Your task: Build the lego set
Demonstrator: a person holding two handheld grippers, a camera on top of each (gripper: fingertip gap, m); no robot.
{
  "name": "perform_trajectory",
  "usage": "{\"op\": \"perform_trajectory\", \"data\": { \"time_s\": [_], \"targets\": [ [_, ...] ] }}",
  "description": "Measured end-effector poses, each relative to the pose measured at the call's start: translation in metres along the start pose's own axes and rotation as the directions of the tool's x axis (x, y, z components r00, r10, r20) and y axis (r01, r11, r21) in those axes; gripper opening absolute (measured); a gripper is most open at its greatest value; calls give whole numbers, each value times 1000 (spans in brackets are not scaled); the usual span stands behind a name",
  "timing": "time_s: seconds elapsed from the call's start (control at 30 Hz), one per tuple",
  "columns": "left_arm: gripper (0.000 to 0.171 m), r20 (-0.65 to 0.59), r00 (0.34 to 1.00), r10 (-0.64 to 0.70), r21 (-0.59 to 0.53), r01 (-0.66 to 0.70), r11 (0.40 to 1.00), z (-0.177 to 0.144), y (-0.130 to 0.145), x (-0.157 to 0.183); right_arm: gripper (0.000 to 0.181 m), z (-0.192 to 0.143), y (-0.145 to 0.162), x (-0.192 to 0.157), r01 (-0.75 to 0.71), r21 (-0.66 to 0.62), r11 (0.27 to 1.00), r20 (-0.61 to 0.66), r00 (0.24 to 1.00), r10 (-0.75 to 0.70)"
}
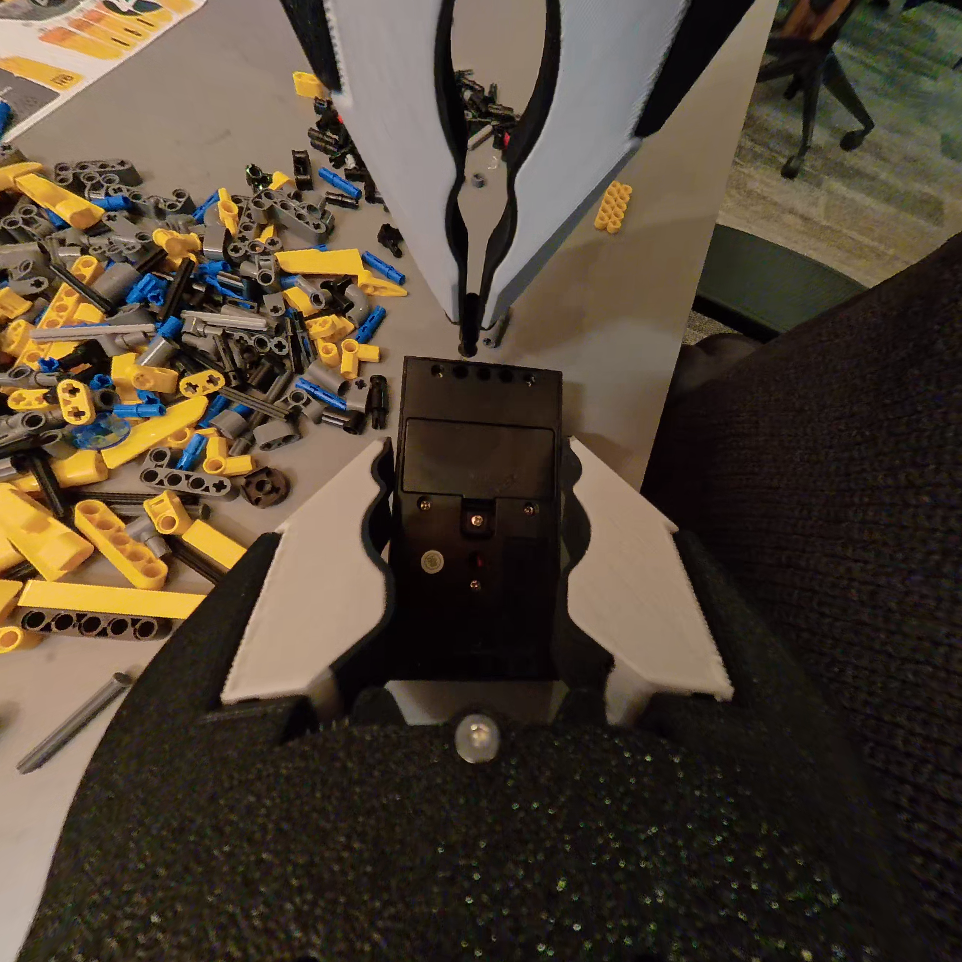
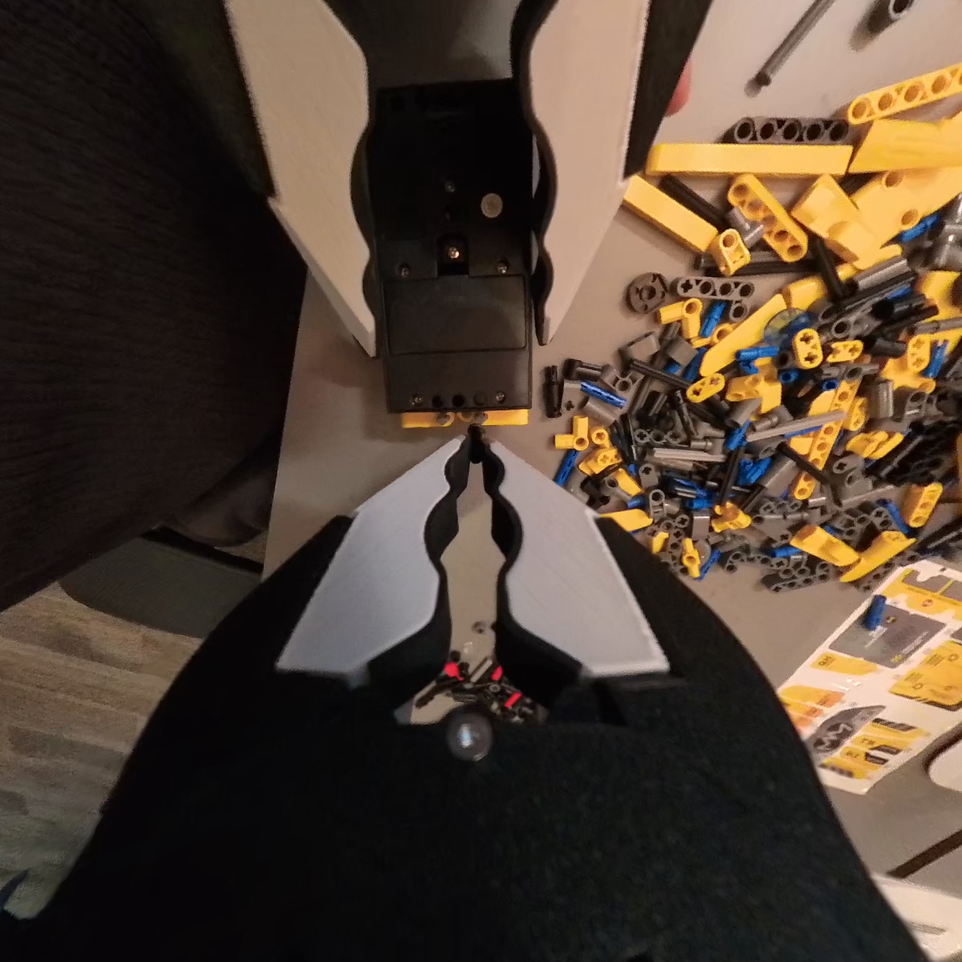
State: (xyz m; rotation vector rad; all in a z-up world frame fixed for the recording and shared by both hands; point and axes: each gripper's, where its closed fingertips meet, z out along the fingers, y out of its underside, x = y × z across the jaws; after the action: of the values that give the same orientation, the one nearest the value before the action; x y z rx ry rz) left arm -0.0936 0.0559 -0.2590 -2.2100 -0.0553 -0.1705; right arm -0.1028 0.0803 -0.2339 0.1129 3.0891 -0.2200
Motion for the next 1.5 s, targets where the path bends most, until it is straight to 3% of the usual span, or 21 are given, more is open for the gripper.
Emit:
{"op": "perform_trajectory", "data": {
  "time_s": [0.73, 1.27, 1.5],
  "targets": [
    [63, -50, 999, 8, -4, -8, 1000, 0, 1, 2, 2, 3, -10, -1, 239, -44, 970, 107, 967, -233],
    [63, -74, 997, -21, -4, 20, 1000, 0, 1, 2, 2, 9, -9, -1, 193, 7, 981, 95, 977, -193],
    [63, -83, 996, -35, -3, 35, 999, 0, 0, 1, 3, 9, -9, 0, 85, 103, 991, 98, 991, -95]
  ]
}}
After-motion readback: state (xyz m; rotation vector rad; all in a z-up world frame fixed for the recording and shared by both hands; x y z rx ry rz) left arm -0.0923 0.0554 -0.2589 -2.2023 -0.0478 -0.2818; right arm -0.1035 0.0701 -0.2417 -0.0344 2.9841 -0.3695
